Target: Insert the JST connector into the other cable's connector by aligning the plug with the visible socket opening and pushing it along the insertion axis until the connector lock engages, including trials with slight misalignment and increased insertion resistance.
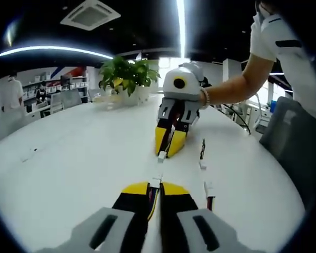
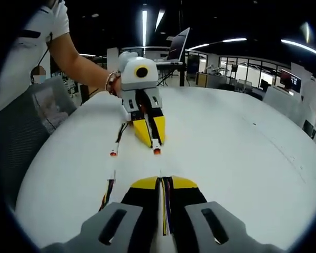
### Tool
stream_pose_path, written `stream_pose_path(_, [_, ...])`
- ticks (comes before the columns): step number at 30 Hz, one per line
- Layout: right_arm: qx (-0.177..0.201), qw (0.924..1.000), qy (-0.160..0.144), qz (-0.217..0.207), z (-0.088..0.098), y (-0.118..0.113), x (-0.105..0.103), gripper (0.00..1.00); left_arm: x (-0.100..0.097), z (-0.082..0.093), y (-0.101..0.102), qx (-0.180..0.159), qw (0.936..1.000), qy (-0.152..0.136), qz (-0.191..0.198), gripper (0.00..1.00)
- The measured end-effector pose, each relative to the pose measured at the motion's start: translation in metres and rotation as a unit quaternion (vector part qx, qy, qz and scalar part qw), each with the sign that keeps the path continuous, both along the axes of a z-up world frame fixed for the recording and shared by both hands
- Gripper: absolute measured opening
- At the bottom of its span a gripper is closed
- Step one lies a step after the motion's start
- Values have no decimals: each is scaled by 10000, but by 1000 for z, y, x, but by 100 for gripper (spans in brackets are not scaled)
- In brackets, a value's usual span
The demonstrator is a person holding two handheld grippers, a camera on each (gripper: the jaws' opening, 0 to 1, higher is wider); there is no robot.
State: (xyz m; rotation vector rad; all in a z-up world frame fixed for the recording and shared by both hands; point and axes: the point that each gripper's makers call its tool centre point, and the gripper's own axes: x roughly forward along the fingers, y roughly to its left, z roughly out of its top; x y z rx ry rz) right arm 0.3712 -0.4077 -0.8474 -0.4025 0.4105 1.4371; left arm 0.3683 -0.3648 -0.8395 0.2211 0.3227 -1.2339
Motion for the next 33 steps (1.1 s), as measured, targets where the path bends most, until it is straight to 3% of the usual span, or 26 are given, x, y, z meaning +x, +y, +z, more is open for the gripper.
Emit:
stream_pose_path(13, [-194, 9998, 13, 72, 1, -3, -6, 4, -7, 3, 9, 240, 9997, 53, -78, 1])
stream_pose_path(21, [-228, 9997, 116, 66, 16, -2, -14, 4, -15, 18, 8, 408, 9989, -55, -206, 0])
stream_pose_path(33, [-257, 9993, -67, 260, 38, 9, -27, 4, -21, 34, 4, 525, 9980, -118, -342, 0])
